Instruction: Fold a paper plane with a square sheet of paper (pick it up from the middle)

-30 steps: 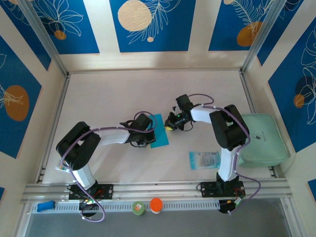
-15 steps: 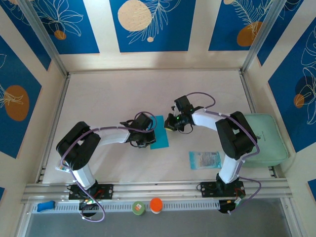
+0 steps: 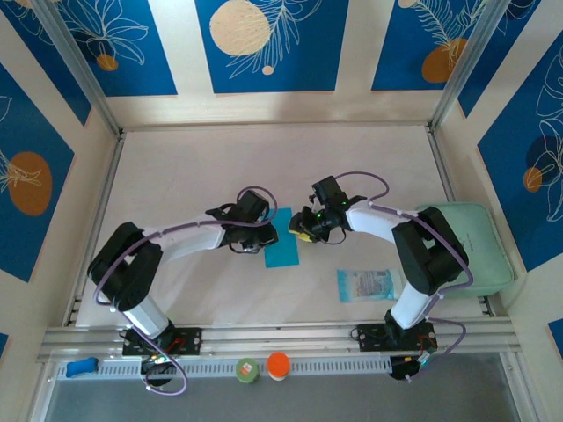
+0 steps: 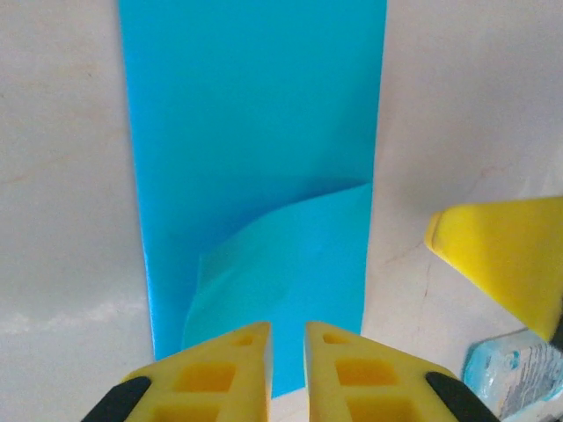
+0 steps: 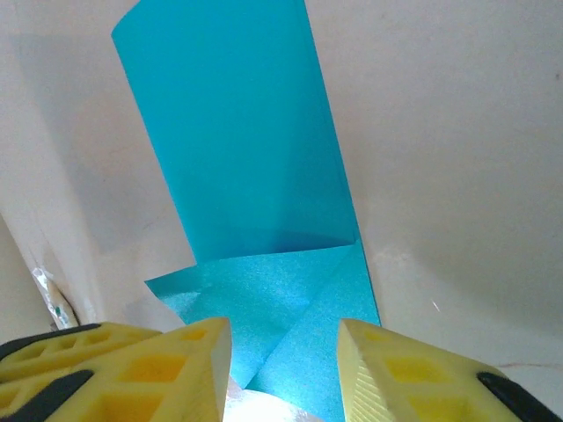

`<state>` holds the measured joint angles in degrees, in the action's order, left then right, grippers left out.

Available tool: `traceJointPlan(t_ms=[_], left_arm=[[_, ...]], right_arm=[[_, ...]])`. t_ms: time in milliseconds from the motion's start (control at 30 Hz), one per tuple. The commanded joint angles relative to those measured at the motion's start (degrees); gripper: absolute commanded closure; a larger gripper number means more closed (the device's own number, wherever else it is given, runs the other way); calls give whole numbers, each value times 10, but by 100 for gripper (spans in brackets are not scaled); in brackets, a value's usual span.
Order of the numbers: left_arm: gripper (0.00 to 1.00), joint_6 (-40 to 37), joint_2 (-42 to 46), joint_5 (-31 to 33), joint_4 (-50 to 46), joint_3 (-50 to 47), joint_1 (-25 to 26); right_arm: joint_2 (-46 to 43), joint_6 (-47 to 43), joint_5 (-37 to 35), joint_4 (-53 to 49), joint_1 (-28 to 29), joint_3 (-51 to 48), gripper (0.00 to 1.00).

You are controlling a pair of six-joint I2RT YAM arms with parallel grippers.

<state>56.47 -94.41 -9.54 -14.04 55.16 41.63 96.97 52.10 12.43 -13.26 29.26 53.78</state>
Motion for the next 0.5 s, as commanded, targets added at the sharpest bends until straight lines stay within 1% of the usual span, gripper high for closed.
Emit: traceJointPlan(t_ms=[0, 100, 267, 467], left_arm=[[85, -17, -23, 17, 4, 21, -5], [87, -18, -41, 27, 5, 26, -7], [92, -11, -58, 54, 6, 21, -8], [94, 9, -69, 51, 29, 1, -9]], right_arm=[[-11, 17, 12, -5, 3, -6, 61], [-8, 25, 15, -6, 5, -6, 59], [1, 38, 21, -9, 15, -3, 59], [17, 49, 22, -9, 23, 2, 61]])
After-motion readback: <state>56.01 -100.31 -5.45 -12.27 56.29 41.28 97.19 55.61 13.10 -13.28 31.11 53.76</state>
